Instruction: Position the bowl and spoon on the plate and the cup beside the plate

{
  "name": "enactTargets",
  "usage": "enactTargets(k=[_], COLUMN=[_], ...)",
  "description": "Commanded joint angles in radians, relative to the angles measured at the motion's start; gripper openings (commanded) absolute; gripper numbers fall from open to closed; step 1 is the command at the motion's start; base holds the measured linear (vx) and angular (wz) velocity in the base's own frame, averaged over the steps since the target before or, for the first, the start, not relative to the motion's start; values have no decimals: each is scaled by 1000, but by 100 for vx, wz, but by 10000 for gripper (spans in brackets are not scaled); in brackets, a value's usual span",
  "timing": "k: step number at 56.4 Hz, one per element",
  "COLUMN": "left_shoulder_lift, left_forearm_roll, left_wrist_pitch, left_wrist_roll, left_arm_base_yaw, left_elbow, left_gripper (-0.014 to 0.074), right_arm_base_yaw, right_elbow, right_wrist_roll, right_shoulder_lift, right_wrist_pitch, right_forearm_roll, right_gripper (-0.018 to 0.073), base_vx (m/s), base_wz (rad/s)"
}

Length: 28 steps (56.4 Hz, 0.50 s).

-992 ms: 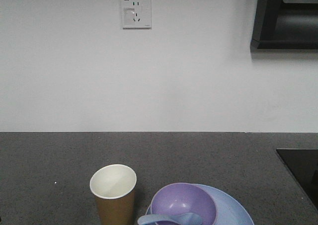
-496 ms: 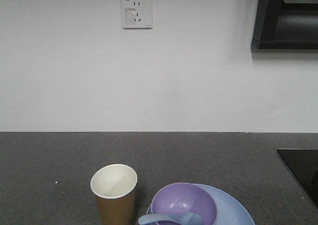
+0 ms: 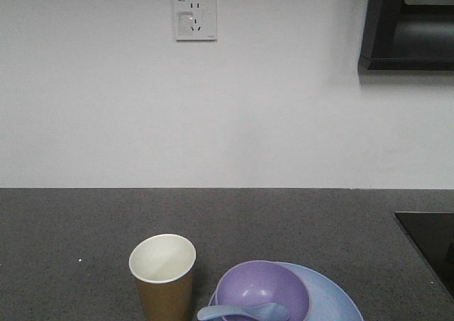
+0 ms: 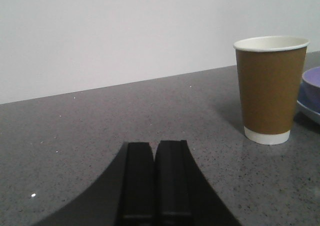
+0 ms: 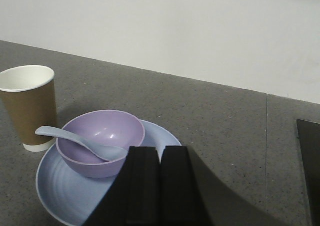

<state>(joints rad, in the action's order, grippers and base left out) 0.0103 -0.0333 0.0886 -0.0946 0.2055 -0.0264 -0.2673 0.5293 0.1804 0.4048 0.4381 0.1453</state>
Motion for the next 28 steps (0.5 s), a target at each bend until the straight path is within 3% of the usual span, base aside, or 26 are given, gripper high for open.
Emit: enactTargets(k=[1, 28], left_shoulder_lift=[7, 6], left_forearm_roll=[-3, -3], left_wrist_pitch=[-89, -89], left_wrist_roll=[10, 10], left_arm_base_yaw=[-1, -1], left_elbow=[25, 25], left_gripper=[0, 0], right_arm_base_yaw=[1, 1], right_elbow=[29, 29], right_wrist_roll=[5, 5], right_shoulder_lift=[5, 5], right_wrist_pitch=[-78, -78], right_forearm_roll=[-1, -1], right_gripper=[-8, -8], base_vx=[0, 0], base_wz=[0, 0])
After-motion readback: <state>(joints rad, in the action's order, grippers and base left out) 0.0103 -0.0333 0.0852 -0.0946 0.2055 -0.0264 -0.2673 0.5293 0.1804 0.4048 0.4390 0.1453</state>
